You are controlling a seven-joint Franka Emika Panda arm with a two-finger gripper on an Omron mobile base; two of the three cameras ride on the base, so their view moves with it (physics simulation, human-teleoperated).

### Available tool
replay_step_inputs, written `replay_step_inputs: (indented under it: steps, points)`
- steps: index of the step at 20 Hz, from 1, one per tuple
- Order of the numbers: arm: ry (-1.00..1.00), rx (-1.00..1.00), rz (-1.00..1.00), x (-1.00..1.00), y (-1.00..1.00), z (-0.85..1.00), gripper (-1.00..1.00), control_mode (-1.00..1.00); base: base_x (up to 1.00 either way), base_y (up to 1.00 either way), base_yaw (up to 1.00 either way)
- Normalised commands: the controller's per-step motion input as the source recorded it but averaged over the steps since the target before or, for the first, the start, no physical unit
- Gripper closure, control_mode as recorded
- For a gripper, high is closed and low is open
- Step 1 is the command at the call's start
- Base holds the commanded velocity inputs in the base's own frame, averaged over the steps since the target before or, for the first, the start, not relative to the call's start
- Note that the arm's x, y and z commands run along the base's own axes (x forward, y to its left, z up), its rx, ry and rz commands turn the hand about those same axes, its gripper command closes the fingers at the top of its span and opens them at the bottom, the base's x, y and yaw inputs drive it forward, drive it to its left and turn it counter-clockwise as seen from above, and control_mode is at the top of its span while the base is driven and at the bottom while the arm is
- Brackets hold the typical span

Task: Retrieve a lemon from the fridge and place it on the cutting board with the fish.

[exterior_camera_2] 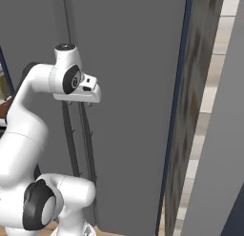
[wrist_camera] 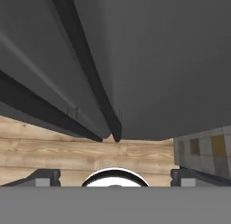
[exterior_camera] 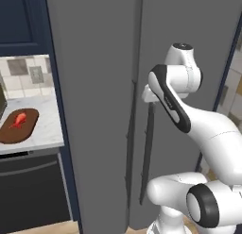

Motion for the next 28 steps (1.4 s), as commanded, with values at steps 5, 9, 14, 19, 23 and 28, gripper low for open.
replay_step_inputs:
  steps: [5,9,14,19,23,28]
  points:
    - [0.00,0.00,0.00,0.00,0.00,0.00,-1.00,1.00,-0.33,0.10,-0.15]
    - [0.00,0.00,0.00,0.00,0.00,0.00,-1.00,1.00,-0.25,0.01,-0.02]
    - [0.00,0.00,0.00,0.00,0.00,0.00,-1.00,1.00,-0.38,0.00,0.00]
    - [0.00,0.00,0.00,0.00,0.00,0.00,-1.00,1.00,-0.48,0.06,0.02]
    - [0.00,0.00,0.00,0.00,0.00,0.00,-1.00,1.00,-0.45,0.18,0.07]
    - [0.00,0.00,0.00,0.00,0.00,0.00,-1.00,1.00,-0.29,0.21,0.08]
